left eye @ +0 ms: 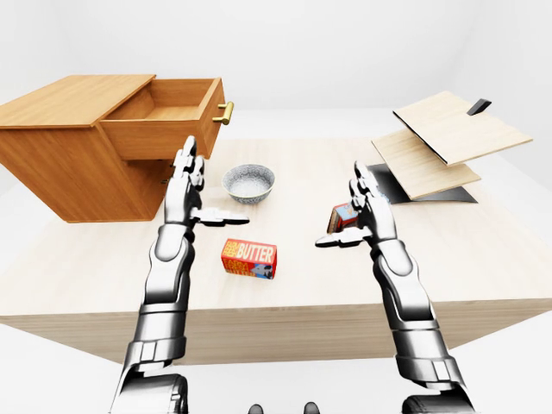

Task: Close the top drawer of the cabinet.

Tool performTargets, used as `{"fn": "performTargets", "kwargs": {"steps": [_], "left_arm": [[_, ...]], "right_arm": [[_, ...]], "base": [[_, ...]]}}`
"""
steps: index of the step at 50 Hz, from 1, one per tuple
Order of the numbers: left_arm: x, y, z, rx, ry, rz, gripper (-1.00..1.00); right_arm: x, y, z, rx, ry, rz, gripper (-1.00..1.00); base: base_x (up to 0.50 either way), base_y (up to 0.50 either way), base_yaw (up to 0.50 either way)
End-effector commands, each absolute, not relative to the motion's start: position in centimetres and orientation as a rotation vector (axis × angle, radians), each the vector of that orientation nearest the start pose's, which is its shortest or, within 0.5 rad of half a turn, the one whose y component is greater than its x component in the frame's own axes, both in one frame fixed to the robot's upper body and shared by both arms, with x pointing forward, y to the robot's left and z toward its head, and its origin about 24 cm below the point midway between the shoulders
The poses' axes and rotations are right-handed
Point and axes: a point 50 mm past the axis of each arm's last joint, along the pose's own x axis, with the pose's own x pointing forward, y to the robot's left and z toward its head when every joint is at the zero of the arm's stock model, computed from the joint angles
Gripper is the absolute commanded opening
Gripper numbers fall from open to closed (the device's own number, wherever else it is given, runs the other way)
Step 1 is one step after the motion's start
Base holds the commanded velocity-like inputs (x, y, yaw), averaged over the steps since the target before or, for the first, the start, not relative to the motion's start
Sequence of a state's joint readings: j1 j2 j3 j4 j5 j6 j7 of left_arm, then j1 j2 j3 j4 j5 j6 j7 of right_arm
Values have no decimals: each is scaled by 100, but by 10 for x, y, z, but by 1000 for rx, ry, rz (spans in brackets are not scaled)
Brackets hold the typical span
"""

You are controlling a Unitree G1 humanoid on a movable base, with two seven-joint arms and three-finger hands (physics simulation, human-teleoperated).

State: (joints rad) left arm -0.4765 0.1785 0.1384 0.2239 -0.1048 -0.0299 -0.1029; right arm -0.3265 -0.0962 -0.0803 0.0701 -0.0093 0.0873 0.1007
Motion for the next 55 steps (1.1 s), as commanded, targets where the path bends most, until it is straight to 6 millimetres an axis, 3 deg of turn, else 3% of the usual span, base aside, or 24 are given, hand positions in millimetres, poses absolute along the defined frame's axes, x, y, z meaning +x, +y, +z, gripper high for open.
{"fn": "performTargets", "kwargs": {"steps": [1, 11, 23, 55], "left_arm": [[348, 176, 190, 15, -378, -98, 100], [367, 162, 244, 106, -484, -132, 100], [384, 155, 268, 137, -484, -142, 100], [386, 149, 255, 147, -466, -161, 100]], "right_arm": [[333, -163, 139, -109, -239, 76, 100], [354, -167, 181, -137, -332, 64, 100], [368, -172, 209, -207, -367, 49, 100], [373, -173, 188, -210, -283, 72, 100]], "base": [[0, 0, 0], [0, 0, 0], [0, 0, 0], [0, 0, 0]]}}
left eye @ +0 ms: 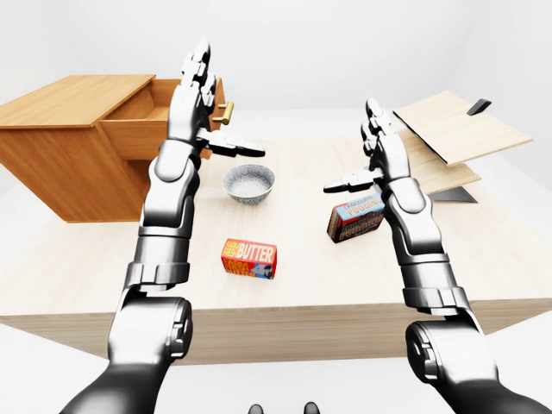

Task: Close the top drawer of the cabinet.

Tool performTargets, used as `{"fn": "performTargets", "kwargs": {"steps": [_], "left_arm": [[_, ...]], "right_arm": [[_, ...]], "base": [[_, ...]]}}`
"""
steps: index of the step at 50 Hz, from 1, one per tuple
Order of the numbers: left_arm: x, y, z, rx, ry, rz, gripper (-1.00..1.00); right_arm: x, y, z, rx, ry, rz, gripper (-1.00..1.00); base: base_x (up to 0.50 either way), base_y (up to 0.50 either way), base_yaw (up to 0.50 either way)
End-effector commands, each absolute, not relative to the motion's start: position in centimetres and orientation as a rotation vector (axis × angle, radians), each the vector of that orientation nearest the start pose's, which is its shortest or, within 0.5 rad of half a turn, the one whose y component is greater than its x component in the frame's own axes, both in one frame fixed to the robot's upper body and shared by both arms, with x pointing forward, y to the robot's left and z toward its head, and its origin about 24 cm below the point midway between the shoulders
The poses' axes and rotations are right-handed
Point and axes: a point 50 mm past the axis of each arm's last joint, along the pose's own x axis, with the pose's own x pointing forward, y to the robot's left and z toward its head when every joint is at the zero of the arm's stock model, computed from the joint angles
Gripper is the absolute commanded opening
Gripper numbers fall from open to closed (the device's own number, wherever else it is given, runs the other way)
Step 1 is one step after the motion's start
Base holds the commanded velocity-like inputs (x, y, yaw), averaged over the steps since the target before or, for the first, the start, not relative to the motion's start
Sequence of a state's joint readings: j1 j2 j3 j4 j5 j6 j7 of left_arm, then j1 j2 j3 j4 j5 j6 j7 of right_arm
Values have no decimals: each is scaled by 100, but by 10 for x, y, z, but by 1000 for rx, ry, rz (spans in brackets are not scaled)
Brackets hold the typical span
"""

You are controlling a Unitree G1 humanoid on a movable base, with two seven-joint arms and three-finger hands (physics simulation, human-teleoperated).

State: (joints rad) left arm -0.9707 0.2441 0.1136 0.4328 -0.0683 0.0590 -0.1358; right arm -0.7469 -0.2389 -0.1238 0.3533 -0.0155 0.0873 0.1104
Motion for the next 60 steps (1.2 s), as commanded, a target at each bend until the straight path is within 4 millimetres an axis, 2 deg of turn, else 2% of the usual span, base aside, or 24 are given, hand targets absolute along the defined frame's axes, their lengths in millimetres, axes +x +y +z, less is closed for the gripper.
{"fn": "performTargets", "kwargs": {"steps": [1, 11, 18, 29, 50, 60], "left_arm": [[386, 149, 254, 148, -465, -161, 100], [389, 150, 247, 147, -446, -158, 100], [388, 149, 250, 147, -445, -160, 100], [389, 150, 244, 153, -425, -166, 100], [388, 151, 239, 162, -412, -166, 100], [380, 148, 232, 168, -403, -182, 100]], "right_arm": [[373, -174, 189, -210, -283, 73, 100], [372, -172, 184, -206, -271, 92, 100], [376, -170, 178, -208, -238, 91, 100], [378, -169, 172, -205, -211, 95, 100], [375, -170, 175, -219, -227, 102, 100], [376, -169, 173, -229, -220, 90, 100]], "base": [[0, 0, 0], [0, 0, 0], [22, 0, 0], [23, 0, 0], [23, 0, 0], [23, 0, 0]]}}
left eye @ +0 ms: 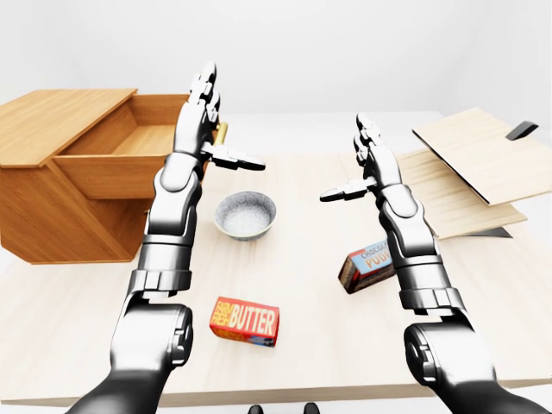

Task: Close the top drawer of the cabinet.

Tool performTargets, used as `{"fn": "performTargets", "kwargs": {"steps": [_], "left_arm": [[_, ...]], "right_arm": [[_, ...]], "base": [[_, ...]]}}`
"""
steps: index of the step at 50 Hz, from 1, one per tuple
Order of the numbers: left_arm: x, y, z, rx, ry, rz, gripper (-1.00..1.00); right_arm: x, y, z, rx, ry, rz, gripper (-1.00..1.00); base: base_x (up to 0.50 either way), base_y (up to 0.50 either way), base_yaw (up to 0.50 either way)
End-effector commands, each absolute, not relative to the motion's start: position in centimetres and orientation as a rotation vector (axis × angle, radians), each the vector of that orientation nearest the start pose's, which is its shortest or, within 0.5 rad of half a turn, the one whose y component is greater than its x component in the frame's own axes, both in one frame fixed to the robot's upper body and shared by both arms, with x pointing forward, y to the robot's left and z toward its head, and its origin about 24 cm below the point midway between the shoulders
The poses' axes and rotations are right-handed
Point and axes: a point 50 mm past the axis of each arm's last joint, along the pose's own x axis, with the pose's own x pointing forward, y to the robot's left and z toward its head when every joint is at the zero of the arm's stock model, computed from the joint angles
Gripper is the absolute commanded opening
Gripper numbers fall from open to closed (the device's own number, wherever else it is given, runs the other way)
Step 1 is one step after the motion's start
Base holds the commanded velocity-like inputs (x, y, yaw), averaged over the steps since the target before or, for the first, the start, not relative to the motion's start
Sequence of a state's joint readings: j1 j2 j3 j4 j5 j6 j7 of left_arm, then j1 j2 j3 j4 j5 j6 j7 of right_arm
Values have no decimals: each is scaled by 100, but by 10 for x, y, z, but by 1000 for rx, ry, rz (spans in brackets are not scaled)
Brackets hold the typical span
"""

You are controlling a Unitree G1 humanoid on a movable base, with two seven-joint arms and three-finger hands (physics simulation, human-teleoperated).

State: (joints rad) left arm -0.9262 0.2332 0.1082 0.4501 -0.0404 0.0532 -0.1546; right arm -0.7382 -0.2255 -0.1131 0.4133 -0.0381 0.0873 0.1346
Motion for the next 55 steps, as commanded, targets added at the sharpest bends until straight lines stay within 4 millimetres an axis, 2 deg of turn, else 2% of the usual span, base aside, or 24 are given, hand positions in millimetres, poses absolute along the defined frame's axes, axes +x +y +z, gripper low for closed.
{"fn": "performTargets", "kwargs": {"steps": [1, 7, 21, 25, 35, 44, 55], "left_arm": [[380, 148, 232, 168, -403, -182, 100], [378, 151, 219, 177, -392, -181, 100], [341, 147, 175, 157, -347, -228, 100], [336, 146, 155, 163, -287, -240, 100], [329, 148, 140, 155, -253, -238, 100], [341, 161, 126, 150, -202, -179, 100], [370, 183, 113, 156, -112, -88, 100]], "right_arm": [[376, -169, 173, -229, -220, 90, 100], [374, -171, 169, -243, -218, 54, 100], [376, -172, 160, -245, -175, 43, 100], [378, -171, 154, -244, -151, 45, 100], [382, -177, 147, -252, -114, 27, 100], [383, -175, 145, -250, -113, 31, 100], [383, -173, 145, -241, -116, 39, 100]], "base": [[23, 0, 0], [0, 0, 0], [0, 0, 0], [0, 0, 0], [0, 0, 0], [0, 0, 0], [0, 0, 0]]}}
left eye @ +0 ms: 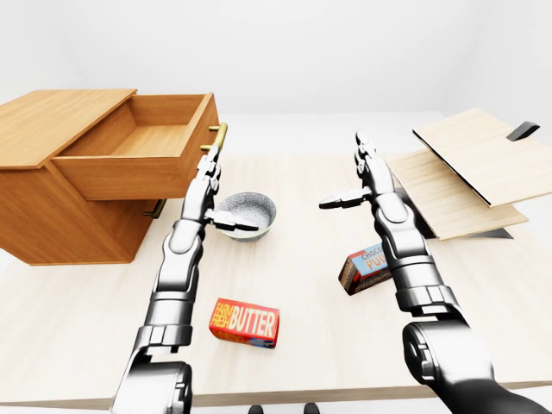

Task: Close the top drawer of the cabinet.

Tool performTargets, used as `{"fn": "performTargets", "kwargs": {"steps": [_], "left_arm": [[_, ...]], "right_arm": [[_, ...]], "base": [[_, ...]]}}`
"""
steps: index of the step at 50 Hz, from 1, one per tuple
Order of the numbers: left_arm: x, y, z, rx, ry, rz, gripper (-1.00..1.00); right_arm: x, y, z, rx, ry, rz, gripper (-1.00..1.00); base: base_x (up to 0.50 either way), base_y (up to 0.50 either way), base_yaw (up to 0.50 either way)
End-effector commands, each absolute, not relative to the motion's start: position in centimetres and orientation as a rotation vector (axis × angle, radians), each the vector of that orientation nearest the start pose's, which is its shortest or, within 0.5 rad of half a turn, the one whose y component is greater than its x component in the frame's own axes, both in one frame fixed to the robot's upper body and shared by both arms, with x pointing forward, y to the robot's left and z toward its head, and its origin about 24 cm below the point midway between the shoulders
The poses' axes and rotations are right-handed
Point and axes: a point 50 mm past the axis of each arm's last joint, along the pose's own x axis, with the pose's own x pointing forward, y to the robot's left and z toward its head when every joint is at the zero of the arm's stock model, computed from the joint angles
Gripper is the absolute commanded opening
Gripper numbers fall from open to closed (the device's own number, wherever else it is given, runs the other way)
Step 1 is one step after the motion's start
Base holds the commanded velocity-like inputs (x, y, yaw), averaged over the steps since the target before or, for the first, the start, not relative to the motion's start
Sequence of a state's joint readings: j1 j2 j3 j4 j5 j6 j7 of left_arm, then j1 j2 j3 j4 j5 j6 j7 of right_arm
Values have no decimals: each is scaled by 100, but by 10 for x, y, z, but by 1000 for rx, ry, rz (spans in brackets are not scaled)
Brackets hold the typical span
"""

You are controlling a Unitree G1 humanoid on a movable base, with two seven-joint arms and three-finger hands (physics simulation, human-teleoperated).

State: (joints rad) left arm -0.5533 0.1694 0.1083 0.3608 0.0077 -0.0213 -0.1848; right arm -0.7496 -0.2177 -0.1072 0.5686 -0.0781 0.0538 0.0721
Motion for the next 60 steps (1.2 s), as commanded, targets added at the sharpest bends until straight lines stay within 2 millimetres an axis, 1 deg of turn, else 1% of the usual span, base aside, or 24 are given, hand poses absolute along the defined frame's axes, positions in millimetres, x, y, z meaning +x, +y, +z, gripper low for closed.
{"fn": "performTargets", "kwargs": {"steps": [1, 3, 6, 7, 9, 18, 30, 37, 42, 52, 60], "left_arm": [[372, 186, 110, 157, -89, -79, 100], [379, 193, 103, 168, -26, -38, 100], [385, 202, 99, 169, 36, 0, 100], [388, 208, 99, 168, 61, 29, 100], [389, 211, 98, 173, 85, 47, 100], [390, 239, 96, 201, 173, 167, 100], [384, 274, 108, 234, 161, 272, 100], [380, 296, 120, 246, 142, 333, 100], [376, 308, 124, 252, 143, 385, 100], [371, 324, 133, 256, 124, 458, 100], [370, 327, 133, 275, 128, 497, 100]], "right_arm": [[383, -173, 144, -242, -117, 37, 100], [383, -174, 143, -242, -118, 37, 100], [383, -174, 142, -238, -117, 36, 100], [383, -175, 142, -238, -117, 36, 100], [383, -175, 143, -237, -117, 35, 100], [381, -176, 142, -238, -118, 35, 100], [383, -177, 141, -235, -117, 32, 100], [383, -177, 138, -235, -115, 33, 100], [382, -178, 137, -234, -114, 29, 100], [380, -182, 137, -231, -117, 21, 100], [378, -183, 136, -231, -116, 19, 100]], "base": [[0, 0, 0], [0, 0, 0], [0, 0, 0], [0, 0, 0], [1, 0, 0], [1, 0, 0], [1, 0, 0], [0, 0, -1], [0, 0, 0], [1, 0, 0], [0, 0, 0]]}}
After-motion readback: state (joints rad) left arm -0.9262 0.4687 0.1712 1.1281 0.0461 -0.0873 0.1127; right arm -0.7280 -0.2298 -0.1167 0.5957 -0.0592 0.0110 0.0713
